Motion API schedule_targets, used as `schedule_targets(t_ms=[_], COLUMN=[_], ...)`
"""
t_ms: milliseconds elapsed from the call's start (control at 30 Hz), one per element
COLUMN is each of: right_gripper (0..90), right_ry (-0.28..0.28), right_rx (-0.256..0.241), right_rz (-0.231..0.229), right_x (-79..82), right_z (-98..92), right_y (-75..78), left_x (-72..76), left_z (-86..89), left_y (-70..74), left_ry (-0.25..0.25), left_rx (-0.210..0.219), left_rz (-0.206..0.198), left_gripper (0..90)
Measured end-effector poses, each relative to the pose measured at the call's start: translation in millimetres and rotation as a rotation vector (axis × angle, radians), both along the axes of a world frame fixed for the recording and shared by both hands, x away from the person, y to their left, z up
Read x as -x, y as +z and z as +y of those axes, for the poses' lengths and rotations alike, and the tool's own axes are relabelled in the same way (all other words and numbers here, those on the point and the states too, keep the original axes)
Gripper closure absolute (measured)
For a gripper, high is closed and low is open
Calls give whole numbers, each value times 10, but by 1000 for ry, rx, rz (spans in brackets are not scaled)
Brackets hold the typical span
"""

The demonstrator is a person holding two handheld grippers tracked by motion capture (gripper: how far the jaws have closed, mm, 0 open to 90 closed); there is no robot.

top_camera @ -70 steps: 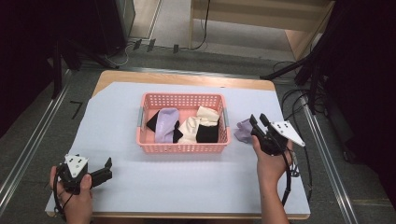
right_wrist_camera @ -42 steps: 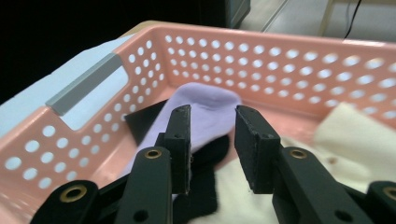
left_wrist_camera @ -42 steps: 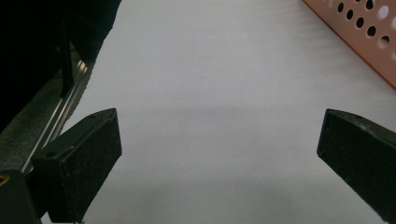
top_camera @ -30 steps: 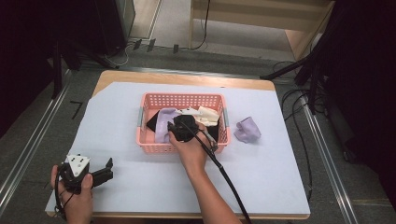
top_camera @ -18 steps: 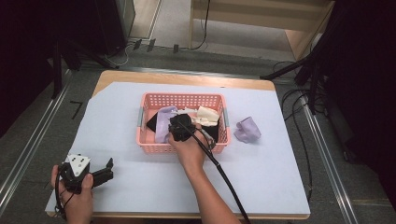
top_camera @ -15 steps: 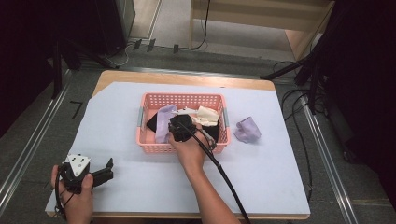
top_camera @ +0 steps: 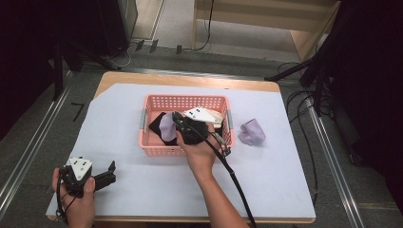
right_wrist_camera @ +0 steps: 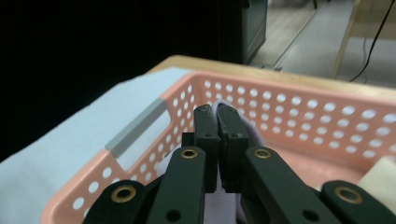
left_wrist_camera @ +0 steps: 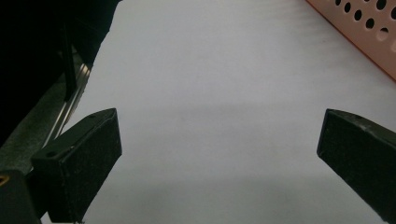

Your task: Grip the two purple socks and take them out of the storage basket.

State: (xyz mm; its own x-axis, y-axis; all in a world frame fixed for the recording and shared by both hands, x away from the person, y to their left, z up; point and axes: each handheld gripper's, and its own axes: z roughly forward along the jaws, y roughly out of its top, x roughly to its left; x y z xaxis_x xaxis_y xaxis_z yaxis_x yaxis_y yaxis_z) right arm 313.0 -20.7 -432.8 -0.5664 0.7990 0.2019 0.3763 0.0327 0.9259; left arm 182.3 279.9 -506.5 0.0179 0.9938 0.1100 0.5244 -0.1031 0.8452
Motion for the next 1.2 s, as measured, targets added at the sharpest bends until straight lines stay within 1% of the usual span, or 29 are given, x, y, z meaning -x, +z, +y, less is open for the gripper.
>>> schedule_targets(t_ms=[67, 100, 133, 167, 200, 233, 267, 367, 400, 433, 467, 500, 533, 600, 633, 700, 733, 800, 833, 867, 900, 933, 967, 1000, 1033, 1100, 1133, 1167, 1200], right_gripper=[886, 886, 886, 886, 886, 886, 886, 887, 887, 887, 887, 887, 887, 887, 887, 887, 887, 887, 887, 887, 887, 886, 887, 887, 886, 887, 887, 887, 886], right_ry=[-9, -9, -12, -25, -30, -30, -38, -52, -72, -72, -83, -83, -97, -102, -127, -137, -162, -180, -180, -205, -205, -224, -231, -231, -251, -259, -277, -277, -293], right_rx=[-11, -11, -13, -17, -17, -17, -21, -24, -37, -37, -43, -43, -44, -47, -55, -56, -61, -66, -66, -69, -69, -77, -80, -80, -78, -73, -69, -69, -63], right_rz=[-38, -38, -50, -92, -108, -108, -140, -157, -173, -173, -187, -187, -207, -212, -223, -229, -237, -244, -244, -254, -254, -260, -262, -262, -267, -270, -274, -274, -276], right_x=[16, 16, 17, 17, 22, 22, 24, 24, 25, 25, 29, 29, 26, 23, 23, 20, 25, 27, 27, 28, 28, 31, 32, 32, 40, 40, 43, 43, 48], right_z=[-43, -43, -61, -115, -139, -139, -193, -244, -302, -302, -348, -348, -408, -431, -503, -538, -609, -672, -672, -748, -748, -833, -864, -864, -962, -1007, -1092, -1092, -1179], right_y=[40, 40, 52, 81, 94, 94, 119, 143, 171, 171, 194, 194, 217, 225, 246, 255, 275, 289, 289, 304, 304, 320, 326, 326, 341, 344, 347, 347, 342], left_x=[1, 1, 1, 1, 0, 0, -1, -2, -2, -2, -2, -2, -1, 0, 0, 0, -1, -1, -1, -1, -1, -1, -1, -1, -2, -1, -2, -2, 0], left_z=[1, 1, 1, 1, 0, 0, 0, -2, -2, -2, -3, -3, -4, -4, -4, -4, -5, -6, -6, -4, -4, -5, -6, -6, -7, -7, -7, -7, -6], left_y=[1, 1, 1, 1, 0, 0, 0, 0, 0, 0, -1, -1, -1, -1, -1, 0, -1, -1, -1, -1, -1, -2, -2, -2, -1, 0, -1, -1, 1], left_ry=[1, 1, 1, 2, 1, 1, 0, 1, 1, 1, 1, 1, 1, 1, 1, -1, -1, -1, -1, -1, -1, -1, 0, 0, -1, -1, 0, 0, 2], left_rx=[1, 1, 1, 1, 1, 1, 0, -1, -3, -3, -3, -3, -5, -5, -5, -8, -8, -8, -8, -8, -8, -7, -8, -8, -10, -10, -11, -11, -13], left_rz=[0, 0, 1, 0, 0, 0, 1, 2, 2, 2, 1, 1, 0, 0, -1, 1, 0, 0, -1, -2, -2, -2, -1, -1, 0, 2, 1, 1, 1], left_gripper=[7, 7, 7, 7, 7, 7, 7, 7, 7, 7, 7, 7, 7, 7, 7, 7, 7, 7, 7, 7, 7, 7, 7, 7, 7, 7, 7, 7, 7])
